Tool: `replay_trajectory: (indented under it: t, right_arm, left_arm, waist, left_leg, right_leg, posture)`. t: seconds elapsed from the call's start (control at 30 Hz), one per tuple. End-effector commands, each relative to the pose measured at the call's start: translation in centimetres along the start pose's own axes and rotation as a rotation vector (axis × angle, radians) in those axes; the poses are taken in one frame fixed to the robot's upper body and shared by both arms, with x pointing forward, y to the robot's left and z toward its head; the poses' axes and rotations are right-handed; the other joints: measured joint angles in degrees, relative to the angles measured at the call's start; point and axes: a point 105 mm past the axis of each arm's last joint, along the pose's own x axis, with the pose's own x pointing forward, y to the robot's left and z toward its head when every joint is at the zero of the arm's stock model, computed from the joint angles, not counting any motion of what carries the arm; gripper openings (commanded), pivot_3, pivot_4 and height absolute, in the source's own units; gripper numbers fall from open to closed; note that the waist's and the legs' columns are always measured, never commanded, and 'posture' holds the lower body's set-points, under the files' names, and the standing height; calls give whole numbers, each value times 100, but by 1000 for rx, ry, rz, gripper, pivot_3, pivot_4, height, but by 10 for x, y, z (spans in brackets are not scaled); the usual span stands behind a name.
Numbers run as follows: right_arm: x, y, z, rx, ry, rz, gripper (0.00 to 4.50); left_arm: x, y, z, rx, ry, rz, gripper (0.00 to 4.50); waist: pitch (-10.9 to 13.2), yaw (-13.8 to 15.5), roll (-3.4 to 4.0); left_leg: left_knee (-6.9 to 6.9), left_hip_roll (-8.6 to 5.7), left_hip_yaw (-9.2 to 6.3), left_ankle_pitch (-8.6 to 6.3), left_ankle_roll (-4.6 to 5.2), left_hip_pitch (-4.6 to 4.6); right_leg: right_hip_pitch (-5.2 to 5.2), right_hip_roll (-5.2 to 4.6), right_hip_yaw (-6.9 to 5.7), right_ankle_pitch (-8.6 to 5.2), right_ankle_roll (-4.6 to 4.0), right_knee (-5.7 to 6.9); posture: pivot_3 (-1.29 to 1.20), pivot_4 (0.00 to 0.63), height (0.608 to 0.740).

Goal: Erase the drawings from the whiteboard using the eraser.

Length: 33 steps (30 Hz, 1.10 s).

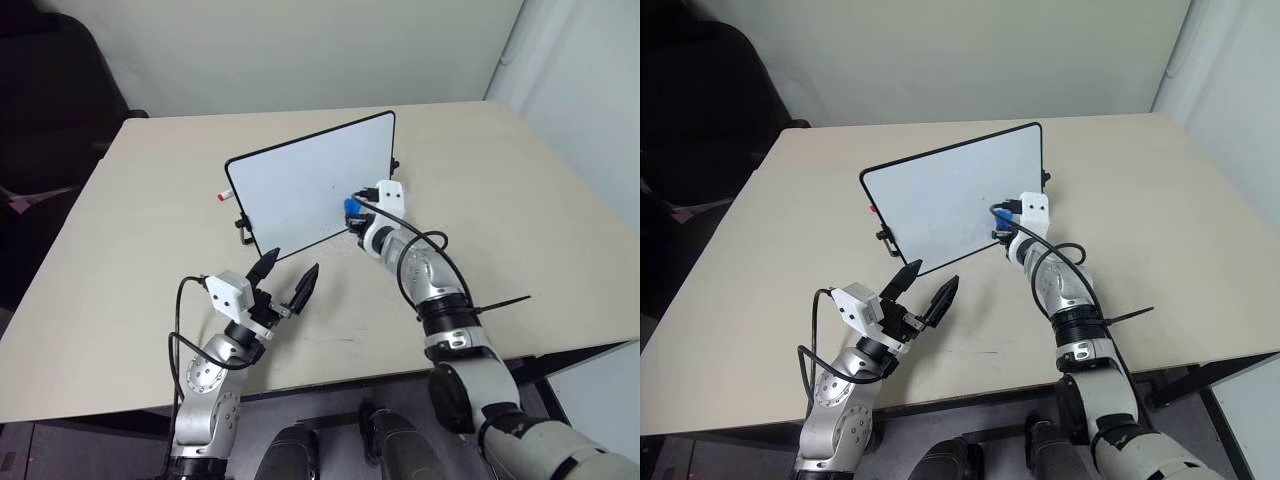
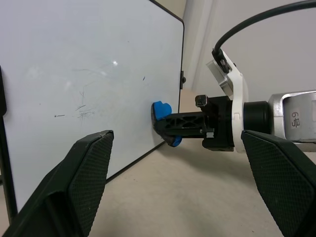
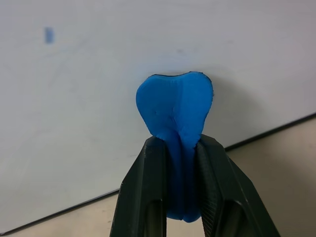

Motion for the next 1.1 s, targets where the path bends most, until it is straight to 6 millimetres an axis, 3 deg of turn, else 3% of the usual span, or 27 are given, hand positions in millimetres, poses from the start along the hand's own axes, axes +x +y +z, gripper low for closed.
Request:
replay_trajectory:
  t: [0.03, 0.07, 0.33, 0.67, 0.77, 0.9, 1.1]
  right_arm:
    - [1, 13, 23, -22, -69, 22, 457]
    - [0, 17, 25, -23, -74, 34, 457]
    - [-12, 62, 55, -35, -157, 192, 457]
    - [-22, 83, 72, -25, -182, 270, 457]
    - [-22, 86, 67, -30, -168, 281, 457]
    - [-18, 82, 46, -39, -108, 260, 457]
    - [-10, 58, 17, -64, -13, 170, 457]
  left_arm:
    - [3, -3, 11, 12, -42, -17, 4500]
    - [3, -3, 11, 11, -42, -17, 4500]
    - [3, -4, 11, 3, -47, -13, 4500]
    - [4, -5, 10, -2, -51, -12, 4500]
    - [4, -4, 10, -2, -53, -10, 4500]
    - [4, -4, 10, -3, -53, -15, 4500]
    - [6, -5, 9, -3, -50, -23, 4500]
  waist:
    - [0, 0, 0]
    - [0, -2, 0]
    - [0, -57, 0]
    - [0, -67, 0]
    - [0, -67, 0]
    - [0, -69, 0]
    - [0, -68, 0]
  left_leg:
    - [0, 0, 0, 9, 15, 1]
    - [-1, 1, 0, 33, 56, 2]
    - [-3, 3, 10, 16, 44, -9]
    - [-6, 10, 9, 16, 44, -10]
    - [-7, 9, 8, 14, 40, -10]
    - [-7, 10, 8, 7, 35, -9]
    - [-6, 10, 8, 4, 35, -1]
  right_leg:
    - [-1, 0, -1, 1, 1, 2]
    - [-2, 0, -2, 3, 4, 4]
    - [-28, 0, -5, 42, -1, 5]
    - [-36, 6, -13, 53, -10, 4]
    - [-37, 5, -13, 53, -10, 4]
    - [-38, 5, -13, 53, -10, 4]
    - [-32, 6, -14, 54, -11, 6]
  posture:
    - [0, 150, 740]
    - [0, 150, 740]
    - [0, 150, 740]
    - [0, 150, 740]
    - [0, 150, 740]
    - [0, 150, 740]
    - [0, 150, 740]
